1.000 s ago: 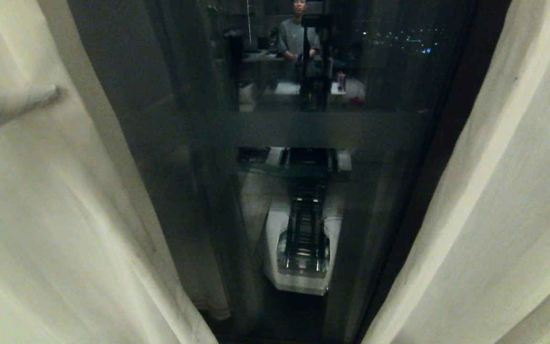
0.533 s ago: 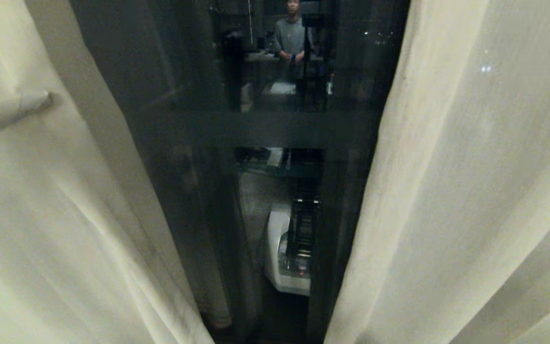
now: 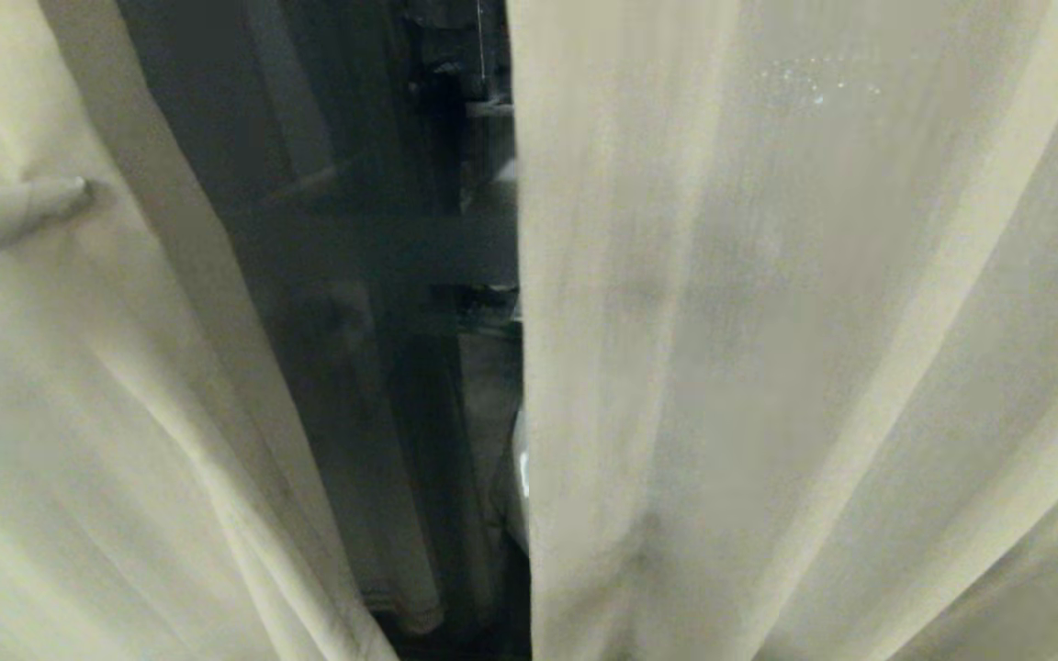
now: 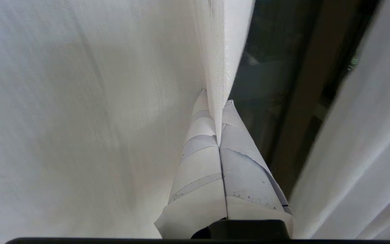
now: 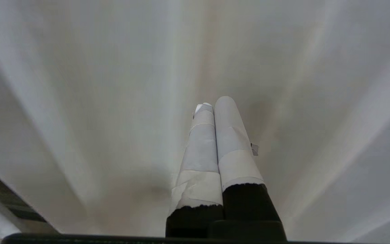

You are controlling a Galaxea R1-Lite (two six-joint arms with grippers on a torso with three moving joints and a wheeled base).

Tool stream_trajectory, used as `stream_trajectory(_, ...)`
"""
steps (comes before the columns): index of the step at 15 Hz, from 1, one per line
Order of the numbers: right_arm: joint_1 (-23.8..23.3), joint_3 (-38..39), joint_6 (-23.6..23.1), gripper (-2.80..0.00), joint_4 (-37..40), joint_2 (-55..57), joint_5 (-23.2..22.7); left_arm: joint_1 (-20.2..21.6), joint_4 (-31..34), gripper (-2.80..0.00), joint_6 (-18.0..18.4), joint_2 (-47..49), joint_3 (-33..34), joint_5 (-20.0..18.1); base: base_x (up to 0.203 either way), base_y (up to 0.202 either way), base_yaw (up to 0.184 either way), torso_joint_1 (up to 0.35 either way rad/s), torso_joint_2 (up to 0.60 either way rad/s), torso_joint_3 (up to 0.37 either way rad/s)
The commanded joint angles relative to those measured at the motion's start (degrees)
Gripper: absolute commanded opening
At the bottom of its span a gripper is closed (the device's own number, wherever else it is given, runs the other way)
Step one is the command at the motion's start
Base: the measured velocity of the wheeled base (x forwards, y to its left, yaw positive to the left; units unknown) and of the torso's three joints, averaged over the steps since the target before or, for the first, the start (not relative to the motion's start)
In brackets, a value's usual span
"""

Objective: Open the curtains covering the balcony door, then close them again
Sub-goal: Close the inner curtains on both sides

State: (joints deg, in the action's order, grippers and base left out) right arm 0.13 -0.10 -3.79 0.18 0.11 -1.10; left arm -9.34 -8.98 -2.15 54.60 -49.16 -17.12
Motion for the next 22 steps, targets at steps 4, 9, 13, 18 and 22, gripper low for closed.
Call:
stream_trajectory(4,0.04,0.01,-0.08,-2.80,-0.01,-0.02,-0.05,-0.08,-0.07,-2.80,-0.05,-0.37,0.12,0.14,0.000,-0.191,0.002,0.002,0.00,0.005)
stream_trajectory(9,0.04,0.01,0.01,-2.80,-0.01,-0.02,-0.05,-0.07,-0.16,-2.80,-0.05,-0.55,-0.26,0.24,0.000,-0.190,0.001,0.002,0.00,0.004)
stream_trajectory(13,0.04,0.01,-0.08,-2.80,-0.01,-0.02,-0.05,-0.15,-0.07,-2.80,-0.05,-1.68,-0.49,0.12,0.000,-0.190,0.000,0.000,0.00,0.001)
stream_trajectory(18,0.04,0.01,-0.01,-2.80,-0.01,-0.02,-0.05,-0.15,0.02,-2.80,0.04,-3.85,-0.76,0.33,0.000,-0.191,-0.002,0.004,0.00,0.002)
stream_trajectory(22,0.04,0.01,-0.04,-2.80,-0.01,-0.02,-0.05,-0.15,0.11,-2.80,0.08,-4.28,-0.41,0.24,0.000,-0.189,-0.002,0.003,0.00,0.001)
